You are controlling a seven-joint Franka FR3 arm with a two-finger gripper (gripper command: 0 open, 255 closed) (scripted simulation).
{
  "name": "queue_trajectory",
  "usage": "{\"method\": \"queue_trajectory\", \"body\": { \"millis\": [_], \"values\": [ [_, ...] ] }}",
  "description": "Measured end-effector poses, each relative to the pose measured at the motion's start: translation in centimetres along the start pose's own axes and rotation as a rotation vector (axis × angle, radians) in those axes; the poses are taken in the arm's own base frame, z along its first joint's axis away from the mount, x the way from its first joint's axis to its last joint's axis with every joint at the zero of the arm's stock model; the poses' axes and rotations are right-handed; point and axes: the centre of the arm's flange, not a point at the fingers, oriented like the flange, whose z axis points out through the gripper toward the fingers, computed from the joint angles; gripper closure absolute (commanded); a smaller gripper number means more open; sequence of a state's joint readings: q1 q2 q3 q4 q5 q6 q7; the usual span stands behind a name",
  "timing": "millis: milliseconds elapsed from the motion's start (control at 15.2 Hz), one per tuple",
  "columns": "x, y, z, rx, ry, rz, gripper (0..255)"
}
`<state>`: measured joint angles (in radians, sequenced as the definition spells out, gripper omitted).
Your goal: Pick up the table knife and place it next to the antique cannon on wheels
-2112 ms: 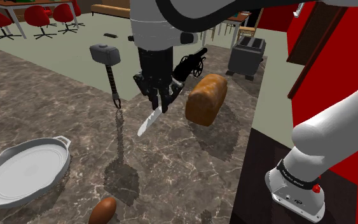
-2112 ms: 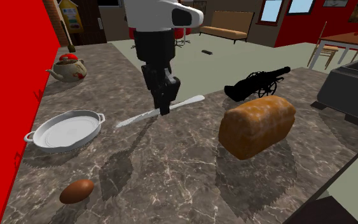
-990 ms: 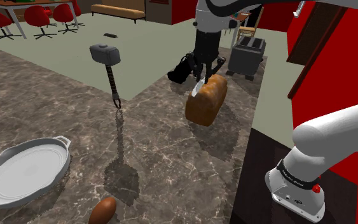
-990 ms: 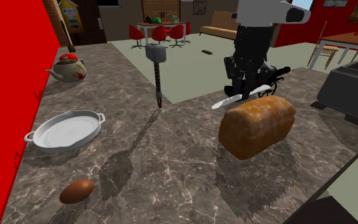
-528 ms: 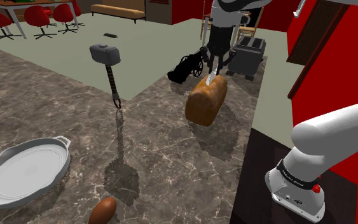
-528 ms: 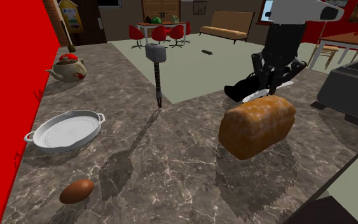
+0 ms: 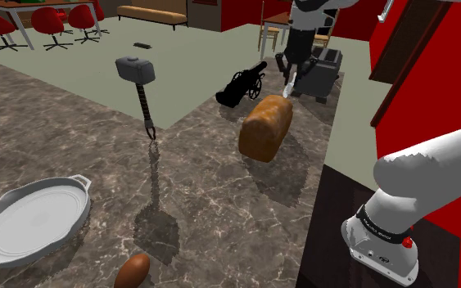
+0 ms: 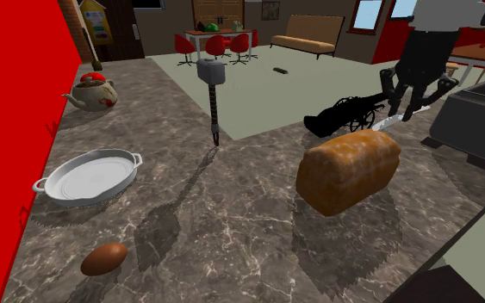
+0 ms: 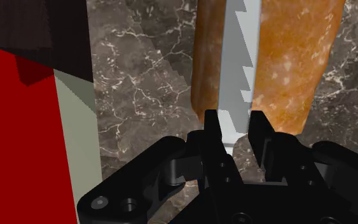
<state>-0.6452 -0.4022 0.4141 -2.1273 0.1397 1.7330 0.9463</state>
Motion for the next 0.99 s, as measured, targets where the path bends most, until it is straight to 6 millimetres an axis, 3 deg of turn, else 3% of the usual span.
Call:
{"method": "queue_trajectory", "body": {
  "millis": [990],
  "values": [
    [19.5,4.7,0.1,0.0,0.0,-0.001,255]
  ]
}}
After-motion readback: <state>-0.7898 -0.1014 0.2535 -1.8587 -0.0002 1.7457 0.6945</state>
